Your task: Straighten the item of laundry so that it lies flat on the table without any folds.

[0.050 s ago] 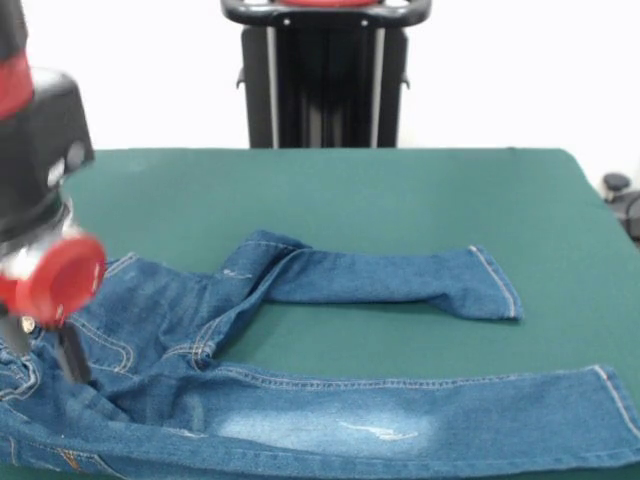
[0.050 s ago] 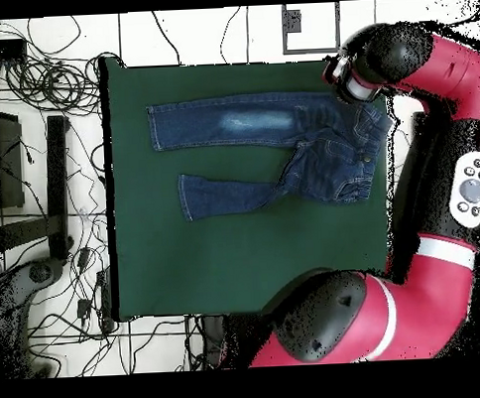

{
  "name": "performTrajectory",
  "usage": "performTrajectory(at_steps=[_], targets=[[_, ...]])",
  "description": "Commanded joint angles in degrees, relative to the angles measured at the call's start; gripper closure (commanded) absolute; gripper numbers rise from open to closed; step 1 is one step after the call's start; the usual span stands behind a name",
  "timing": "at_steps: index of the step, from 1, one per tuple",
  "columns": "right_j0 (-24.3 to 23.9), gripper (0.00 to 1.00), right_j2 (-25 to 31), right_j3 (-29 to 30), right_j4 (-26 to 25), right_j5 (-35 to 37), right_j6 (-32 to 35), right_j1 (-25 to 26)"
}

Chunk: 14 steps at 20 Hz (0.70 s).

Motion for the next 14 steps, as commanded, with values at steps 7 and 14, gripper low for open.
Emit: performTrajectory(at_steps=[7, 14], targets=[[1.69, 0.0, -2.48, 25.24, 3.48, -7.69, 0.89, -11.37], [0.98, 0.0, -1.78, 30.68, 4.18, -14.15, 1.9, -9.98]])
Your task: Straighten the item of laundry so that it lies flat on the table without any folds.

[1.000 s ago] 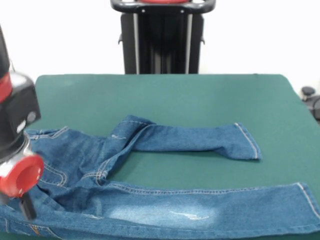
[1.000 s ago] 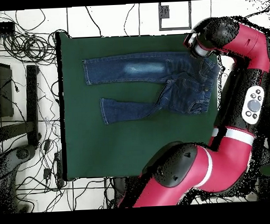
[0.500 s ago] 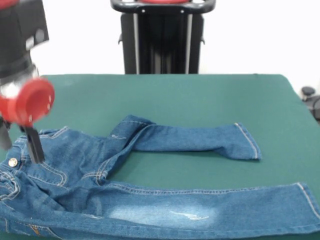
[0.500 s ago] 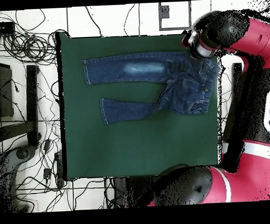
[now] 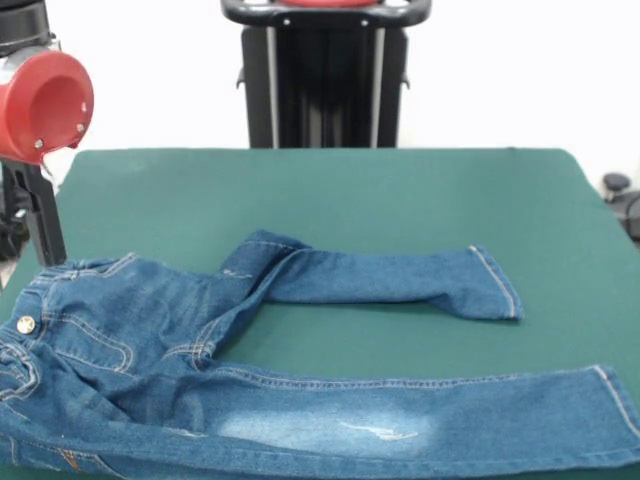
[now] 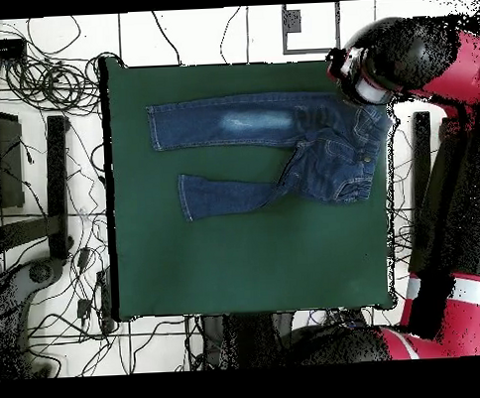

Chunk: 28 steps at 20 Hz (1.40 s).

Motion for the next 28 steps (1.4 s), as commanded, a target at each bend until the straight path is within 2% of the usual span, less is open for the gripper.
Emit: performTrajectory(at_steps=[1, 10, 18, 28], targets=[[1.13, 0.0, 1.27, 19.1, 1.42, -8.52, 2.18, 1.49], [1.5, 0.0, 0.25, 25.03, 2.66, -15.96, 5.11, 0.72], [1.96, 0.0, -0.91, 29.44, 4.4, -16.41, 7.49, -2.22], [2.85, 0.0, -1.88, 31.98, 5.07, -18.68, 9.02, -3.31]])
